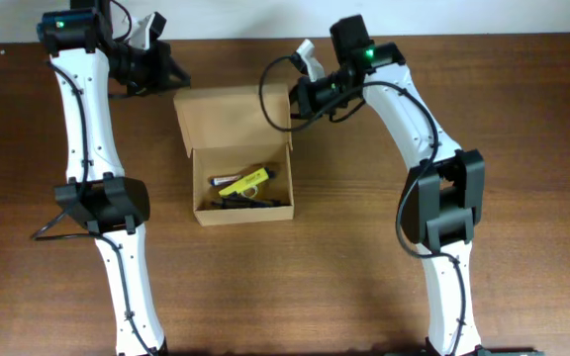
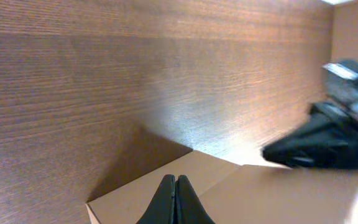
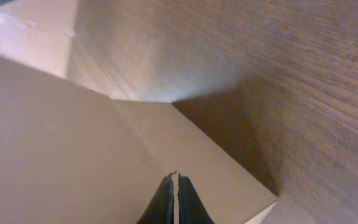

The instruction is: Pack container

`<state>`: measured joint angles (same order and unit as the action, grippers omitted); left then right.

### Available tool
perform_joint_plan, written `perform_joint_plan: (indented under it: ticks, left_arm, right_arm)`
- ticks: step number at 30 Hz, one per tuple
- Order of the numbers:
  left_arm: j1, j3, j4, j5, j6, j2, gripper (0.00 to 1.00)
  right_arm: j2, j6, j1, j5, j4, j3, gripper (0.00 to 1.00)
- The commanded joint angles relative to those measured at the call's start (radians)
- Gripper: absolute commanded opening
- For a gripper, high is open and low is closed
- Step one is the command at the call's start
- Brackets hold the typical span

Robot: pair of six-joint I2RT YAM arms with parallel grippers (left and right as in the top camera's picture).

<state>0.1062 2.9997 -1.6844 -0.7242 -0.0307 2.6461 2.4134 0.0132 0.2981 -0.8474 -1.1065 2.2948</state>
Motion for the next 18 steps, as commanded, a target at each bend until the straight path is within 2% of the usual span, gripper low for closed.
perform_joint_plan:
  ticks: [1,10,18]
  left_arm:
    - [-0.039,0.014,-0.003,0.057,-0.007,-0.063,0.02]
    - [-0.121,0.013,-0.003,0.224,0.042,-0.147,0.02]
    - [-0.178,0.012,-0.003,0.402,0.069,-0.256,0.02]
  right_arm:
    - [-0.047,-0.142,0.050,0.157,-0.096,0.154,0.04]
    - [-0.047,-0.219,0.128,0.424,-0.386,0.419,0.04]
    - [-0.052,-0.222,0.193,0.580,-0.528,0.447,0.04]
